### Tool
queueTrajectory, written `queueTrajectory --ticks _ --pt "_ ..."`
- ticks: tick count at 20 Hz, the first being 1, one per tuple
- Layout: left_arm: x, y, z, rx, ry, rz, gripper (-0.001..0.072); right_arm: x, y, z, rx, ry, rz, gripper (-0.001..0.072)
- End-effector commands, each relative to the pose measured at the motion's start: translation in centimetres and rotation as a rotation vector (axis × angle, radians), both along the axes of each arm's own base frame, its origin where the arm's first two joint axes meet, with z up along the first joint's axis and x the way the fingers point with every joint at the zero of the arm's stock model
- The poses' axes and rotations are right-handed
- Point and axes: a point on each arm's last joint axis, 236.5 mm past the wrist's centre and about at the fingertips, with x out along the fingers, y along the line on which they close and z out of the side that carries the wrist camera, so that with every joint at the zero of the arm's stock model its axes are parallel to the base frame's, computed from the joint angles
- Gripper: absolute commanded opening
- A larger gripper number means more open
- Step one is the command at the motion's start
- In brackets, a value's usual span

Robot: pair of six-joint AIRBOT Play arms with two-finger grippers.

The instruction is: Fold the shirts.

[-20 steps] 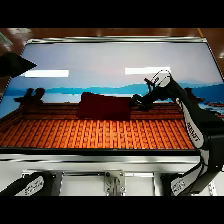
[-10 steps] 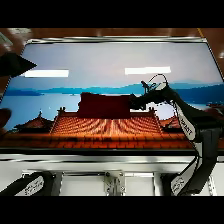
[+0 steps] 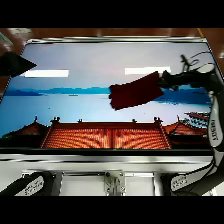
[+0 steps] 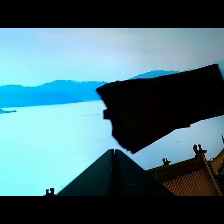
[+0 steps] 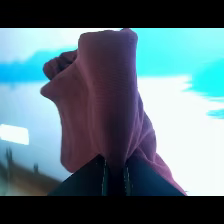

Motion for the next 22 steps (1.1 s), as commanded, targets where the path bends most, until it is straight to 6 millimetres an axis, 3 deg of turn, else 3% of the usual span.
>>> queueTrajectory --ticks 1,3,6,8,10,13,17,19,22 --pt "-0.1 -0.1 -0.1 -0.011 0.012 0.007 0.0041 -1.5 -10.7 2.3 -0.015 0.008 -0.192 0.0062" --pt "-0.1 -0.1 -0.1 -0.016 0.016 0.009 0.0040 -4.0 -16.3 1.8 -0.024 0.069 -0.291 0.0062" --pt "-0.5 -0.3 -0.4 -0.014 0.037 -0.003 0.0041 -9.7 -23.3 -0.5 -0.093 0.222 -0.393 0.0062" --pt "-1.1 -0.5 -0.8 -0.015 0.065 -0.016 0.0041 -14.2 -27.4 -2.1 -0.171 0.347 -0.456 0.0062" --pt "-1.5 -0.8 -1.1 -0.016 0.087 -0.030 0.0041 -17.6 -30.0 -3.2 -0.173 0.431 -0.530 0.0061" --pt "-1.8 -1.7 -1.2 -0.015 0.091 -0.054 0.0040 -21.8 -30.9 -5.6 -0.099 0.527 -0.617 0.0061" --pt "-2.5 -3.7 -1.2 -0.010 0.094 -0.110 0.0040 -28.1 -30.2 -8.8 -0.080 0.608 -0.765 0.0061" --pt "-2.6 -4.2 -1.2 -0.009 0.094 -0.125 0.0040 -30.8 -29.1 -9.6 -0.048 0.634 -0.825 0.0061" --pt "-2.7 -4.4 -1.2 -0.009 0.093 -0.130 0.0041 -34.4 -25.6 -11.2 0.006 0.684 -0.883 0.0062"
